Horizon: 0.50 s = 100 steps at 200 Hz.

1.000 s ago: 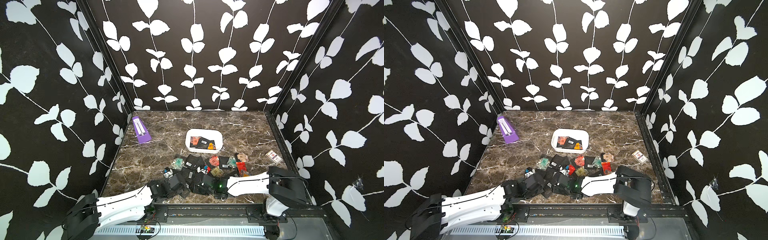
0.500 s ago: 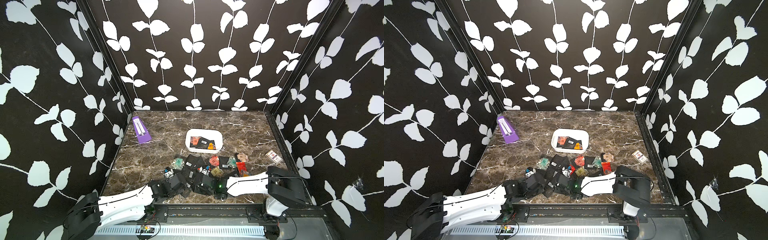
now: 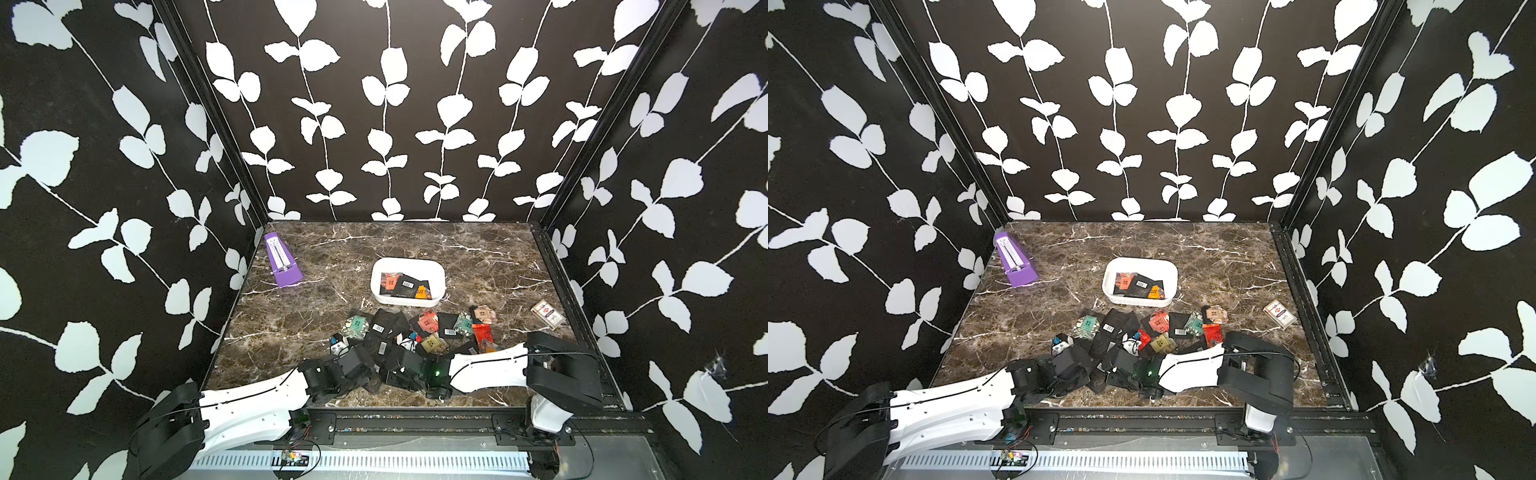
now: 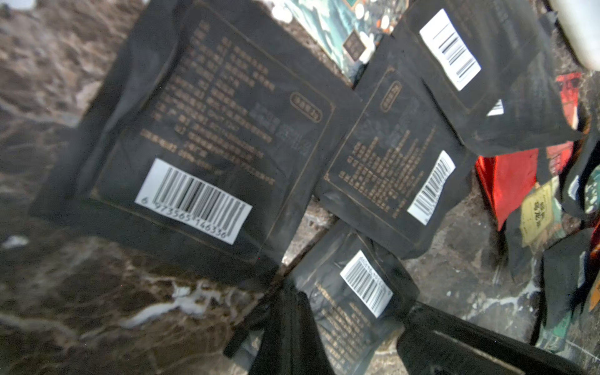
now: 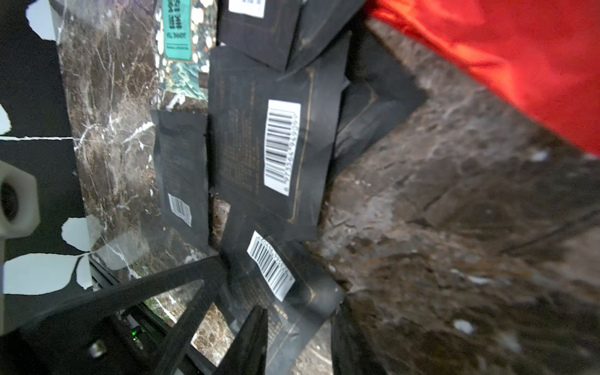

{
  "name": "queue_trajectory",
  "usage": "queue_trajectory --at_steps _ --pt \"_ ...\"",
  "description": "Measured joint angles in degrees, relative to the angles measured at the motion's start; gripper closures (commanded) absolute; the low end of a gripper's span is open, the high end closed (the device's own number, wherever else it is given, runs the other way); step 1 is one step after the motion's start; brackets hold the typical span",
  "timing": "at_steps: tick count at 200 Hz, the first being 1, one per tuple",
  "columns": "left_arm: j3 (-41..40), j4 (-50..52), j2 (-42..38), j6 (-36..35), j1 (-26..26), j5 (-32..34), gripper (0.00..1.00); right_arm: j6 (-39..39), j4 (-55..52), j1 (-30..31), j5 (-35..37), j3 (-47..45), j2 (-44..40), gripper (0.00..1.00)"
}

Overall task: Put the tea bags into the storage box
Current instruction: Pick up the tea bag from the center of the board.

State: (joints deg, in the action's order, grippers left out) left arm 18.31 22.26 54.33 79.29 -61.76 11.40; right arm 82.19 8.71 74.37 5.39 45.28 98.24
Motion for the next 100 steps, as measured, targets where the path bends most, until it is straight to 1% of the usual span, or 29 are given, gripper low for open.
queue_trajectory --at_steps 52,100 --pt "0.0 -0.7 0.1 0.0 0.1 -0.4 1.0 0.9 2.5 -0.1 0.0 0.0 1.1 0.69" --pt "0.0 -1.4 0.4 -0.3 0.1 -0.9 1.0 1.4 3.7 -0.3 0.0 0.1 1.9 0.77"
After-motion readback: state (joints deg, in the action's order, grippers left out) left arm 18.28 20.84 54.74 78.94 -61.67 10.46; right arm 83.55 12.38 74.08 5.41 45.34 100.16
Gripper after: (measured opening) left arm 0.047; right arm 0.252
